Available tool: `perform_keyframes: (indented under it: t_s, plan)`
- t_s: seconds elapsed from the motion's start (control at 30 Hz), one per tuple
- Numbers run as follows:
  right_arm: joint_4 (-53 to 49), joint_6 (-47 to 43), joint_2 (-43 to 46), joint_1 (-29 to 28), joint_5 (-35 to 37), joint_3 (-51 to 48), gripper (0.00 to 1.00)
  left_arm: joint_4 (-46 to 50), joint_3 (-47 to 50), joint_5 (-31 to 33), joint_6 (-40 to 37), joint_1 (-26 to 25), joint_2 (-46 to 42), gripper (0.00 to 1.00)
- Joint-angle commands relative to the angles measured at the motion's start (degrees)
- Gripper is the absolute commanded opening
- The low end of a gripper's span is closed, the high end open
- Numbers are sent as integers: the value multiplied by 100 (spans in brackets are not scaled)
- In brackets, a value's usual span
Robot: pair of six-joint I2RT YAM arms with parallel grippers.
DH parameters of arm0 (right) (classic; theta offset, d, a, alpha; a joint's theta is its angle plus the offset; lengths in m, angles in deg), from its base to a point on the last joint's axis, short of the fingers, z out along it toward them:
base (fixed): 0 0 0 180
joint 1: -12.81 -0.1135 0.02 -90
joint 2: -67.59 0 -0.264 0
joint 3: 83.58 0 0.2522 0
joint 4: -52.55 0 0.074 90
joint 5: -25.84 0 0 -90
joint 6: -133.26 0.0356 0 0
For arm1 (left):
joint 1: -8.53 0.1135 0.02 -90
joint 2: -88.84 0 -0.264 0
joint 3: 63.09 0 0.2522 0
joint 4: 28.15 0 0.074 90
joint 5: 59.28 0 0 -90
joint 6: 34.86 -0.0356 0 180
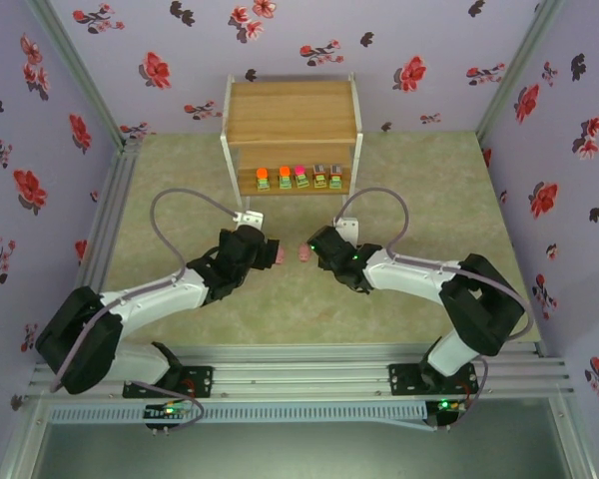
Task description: Place and organize the plastic toys onto the shelf
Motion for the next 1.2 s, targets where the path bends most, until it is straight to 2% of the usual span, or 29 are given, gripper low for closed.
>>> perform_keyframes:
  t_s: [0.0, 0.2, 0.47, 0.63, 0.9, 1.17]
  plan:
    - [203, 275, -170, -24, 288, 21, 54, -159, 34, -323, 206, 73, -40, 88]
    - [318, 380, -425, -88, 460, 78, 51, -60, -102, -476, 243, 87, 145, 87]
    - [391, 464, -698, -101, 610, 176, 41, -35, -130, -532, 279, 91, 158, 87]
    - [411, 430, -870, -87, 603, 312, 38, -8, -141, -534, 279, 99, 141, 87]
    - [370, 377, -1114, -87, 566, 631, 35, 44, -144, -544, 288, 144, 101, 87]
    - [340, 575, -912, -113, 514, 532, 37, 54, -123, -594, 323, 182, 36, 87]
